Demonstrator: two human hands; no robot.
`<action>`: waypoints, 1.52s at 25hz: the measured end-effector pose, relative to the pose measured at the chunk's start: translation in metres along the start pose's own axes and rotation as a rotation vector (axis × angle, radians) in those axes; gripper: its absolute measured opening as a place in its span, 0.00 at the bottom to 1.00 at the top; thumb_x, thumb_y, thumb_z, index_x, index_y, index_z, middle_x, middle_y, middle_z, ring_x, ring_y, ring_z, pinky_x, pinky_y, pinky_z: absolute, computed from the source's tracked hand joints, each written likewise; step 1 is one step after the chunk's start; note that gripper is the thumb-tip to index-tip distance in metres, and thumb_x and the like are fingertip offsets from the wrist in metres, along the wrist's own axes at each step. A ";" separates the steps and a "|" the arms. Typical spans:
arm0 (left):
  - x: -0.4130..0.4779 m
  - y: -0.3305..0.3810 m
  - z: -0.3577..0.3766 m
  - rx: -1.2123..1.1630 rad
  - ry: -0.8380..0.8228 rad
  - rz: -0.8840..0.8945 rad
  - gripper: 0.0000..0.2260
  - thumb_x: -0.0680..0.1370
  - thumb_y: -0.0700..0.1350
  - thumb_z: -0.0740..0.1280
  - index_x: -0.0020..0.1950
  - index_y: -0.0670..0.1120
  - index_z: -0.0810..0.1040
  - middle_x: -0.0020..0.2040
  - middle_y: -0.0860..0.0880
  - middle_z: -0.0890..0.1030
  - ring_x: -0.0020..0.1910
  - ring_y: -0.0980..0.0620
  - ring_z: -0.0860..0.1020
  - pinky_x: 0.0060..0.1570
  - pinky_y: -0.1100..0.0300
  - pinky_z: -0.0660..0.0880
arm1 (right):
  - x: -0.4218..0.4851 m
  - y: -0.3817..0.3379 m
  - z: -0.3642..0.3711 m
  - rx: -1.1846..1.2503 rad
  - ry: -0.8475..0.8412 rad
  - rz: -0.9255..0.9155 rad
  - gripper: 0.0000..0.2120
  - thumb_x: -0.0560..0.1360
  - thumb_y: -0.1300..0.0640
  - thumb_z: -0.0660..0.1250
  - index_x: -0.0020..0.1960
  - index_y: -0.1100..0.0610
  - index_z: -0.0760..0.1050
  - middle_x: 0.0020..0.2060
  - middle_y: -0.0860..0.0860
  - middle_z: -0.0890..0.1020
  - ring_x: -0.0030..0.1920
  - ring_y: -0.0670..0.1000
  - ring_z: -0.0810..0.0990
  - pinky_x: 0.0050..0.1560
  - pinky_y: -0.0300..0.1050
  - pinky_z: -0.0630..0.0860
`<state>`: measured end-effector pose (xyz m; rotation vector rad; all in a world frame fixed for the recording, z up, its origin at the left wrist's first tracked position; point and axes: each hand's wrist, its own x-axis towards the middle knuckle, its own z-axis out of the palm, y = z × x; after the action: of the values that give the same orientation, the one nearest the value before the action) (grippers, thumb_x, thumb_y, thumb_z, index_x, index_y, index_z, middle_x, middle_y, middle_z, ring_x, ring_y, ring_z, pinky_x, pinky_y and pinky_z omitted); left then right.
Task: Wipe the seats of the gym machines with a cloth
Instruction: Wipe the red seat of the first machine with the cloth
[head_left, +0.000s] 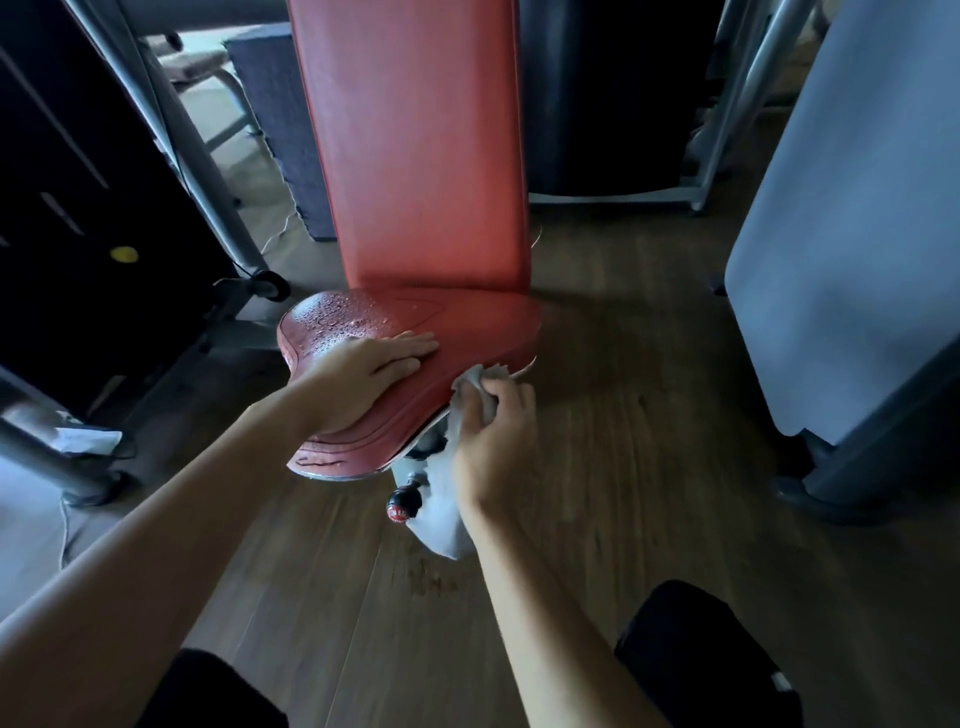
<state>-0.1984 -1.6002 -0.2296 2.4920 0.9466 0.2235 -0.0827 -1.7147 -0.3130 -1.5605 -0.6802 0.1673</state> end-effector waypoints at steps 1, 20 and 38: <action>0.001 -0.002 0.000 -0.009 -0.005 -0.006 0.17 0.84 0.44 0.62 0.73 0.53 0.73 0.73 0.58 0.71 0.74 0.61 0.66 0.78 0.58 0.57 | 0.013 0.006 -0.005 -0.035 -0.019 -0.008 0.04 0.77 0.58 0.71 0.50 0.57 0.81 0.49 0.51 0.79 0.46 0.48 0.79 0.44 0.35 0.68; -0.019 -0.007 -0.007 -0.019 0.101 0.010 0.15 0.82 0.41 0.66 0.68 0.49 0.78 0.68 0.58 0.75 0.70 0.62 0.70 0.74 0.69 0.59 | -0.029 -0.021 -0.004 0.067 -0.177 0.014 0.04 0.74 0.56 0.73 0.46 0.56 0.81 0.43 0.49 0.80 0.45 0.46 0.79 0.47 0.42 0.75; -0.023 -0.015 -0.004 -0.025 0.040 0.030 0.17 0.84 0.43 0.60 0.73 0.49 0.73 0.74 0.55 0.70 0.76 0.60 0.62 0.77 0.63 0.54 | -0.049 -0.026 -0.009 0.010 -0.232 -0.072 0.04 0.74 0.54 0.72 0.45 0.55 0.81 0.42 0.49 0.82 0.44 0.47 0.81 0.47 0.49 0.79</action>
<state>-0.2259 -1.6043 -0.2334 2.4890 0.9174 0.2942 -0.1262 -1.7480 -0.3019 -1.5181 -0.9143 0.3011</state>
